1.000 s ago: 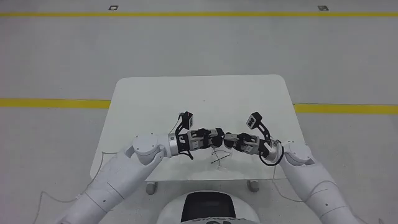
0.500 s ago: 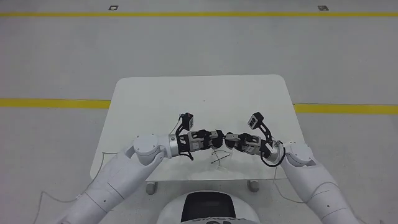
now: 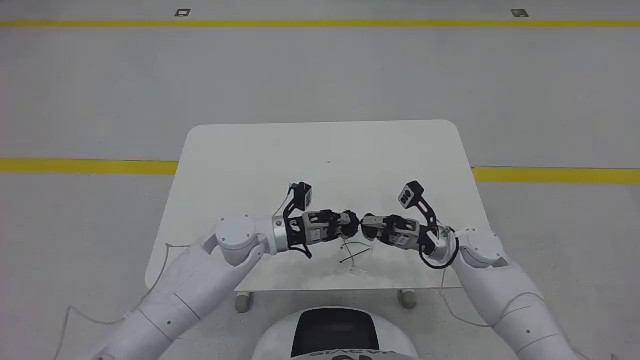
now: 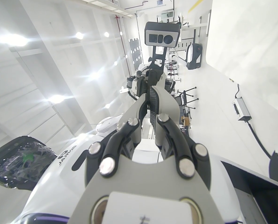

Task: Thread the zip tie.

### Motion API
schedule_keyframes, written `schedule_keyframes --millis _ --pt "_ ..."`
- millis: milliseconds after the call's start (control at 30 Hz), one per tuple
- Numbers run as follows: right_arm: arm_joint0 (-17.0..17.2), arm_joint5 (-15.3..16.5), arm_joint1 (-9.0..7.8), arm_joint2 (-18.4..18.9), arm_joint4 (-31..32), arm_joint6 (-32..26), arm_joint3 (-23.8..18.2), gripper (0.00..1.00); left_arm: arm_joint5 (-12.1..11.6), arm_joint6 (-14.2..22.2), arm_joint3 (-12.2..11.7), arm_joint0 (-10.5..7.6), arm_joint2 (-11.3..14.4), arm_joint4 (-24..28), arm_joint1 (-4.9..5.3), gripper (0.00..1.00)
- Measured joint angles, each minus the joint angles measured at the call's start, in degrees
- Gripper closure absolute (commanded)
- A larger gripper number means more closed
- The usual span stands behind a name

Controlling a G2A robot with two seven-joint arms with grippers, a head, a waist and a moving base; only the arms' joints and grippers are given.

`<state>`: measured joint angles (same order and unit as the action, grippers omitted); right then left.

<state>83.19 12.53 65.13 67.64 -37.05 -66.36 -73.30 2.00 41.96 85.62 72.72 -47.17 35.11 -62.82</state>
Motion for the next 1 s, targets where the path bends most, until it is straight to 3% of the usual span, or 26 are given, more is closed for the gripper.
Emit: schedule_keyframes --millis 867,900,933,967,1000 --pt "-0.09 0.28 -0.2 -0.55 -0.45 0.02 0.12 1.0 0.3 0.22 -0.13 -0.34 0.59 -0.16 -0.07 1.0" --pt "-0.09 0.3 -0.2 -0.57 -0.47 0.06 0.14 0.95 0.3 0.24 -0.14 -0.35 0.59 -0.15 -0.06 1.0" --pt "-0.1 0.3 -0.21 -0.58 -0.48 0.15 0.18 0.53 0.3 0.26 -0.16 -0.35 0.6 -0.15 -0.06 1.0" --pt "-0.11 0.3 -0.21 -0.57 -0.5 0.3 0.22 0.0 0.28 0.27 -0.17 -0.35 0.6 -0.14 -0.06 1.0" --pt "-0.09 0.32 -0.21 -0.53 -0.63 0.52 0.28 0.0 0.23 0.26 -0.2 -0.35 0.59 -0.13 -0.06 1.0"
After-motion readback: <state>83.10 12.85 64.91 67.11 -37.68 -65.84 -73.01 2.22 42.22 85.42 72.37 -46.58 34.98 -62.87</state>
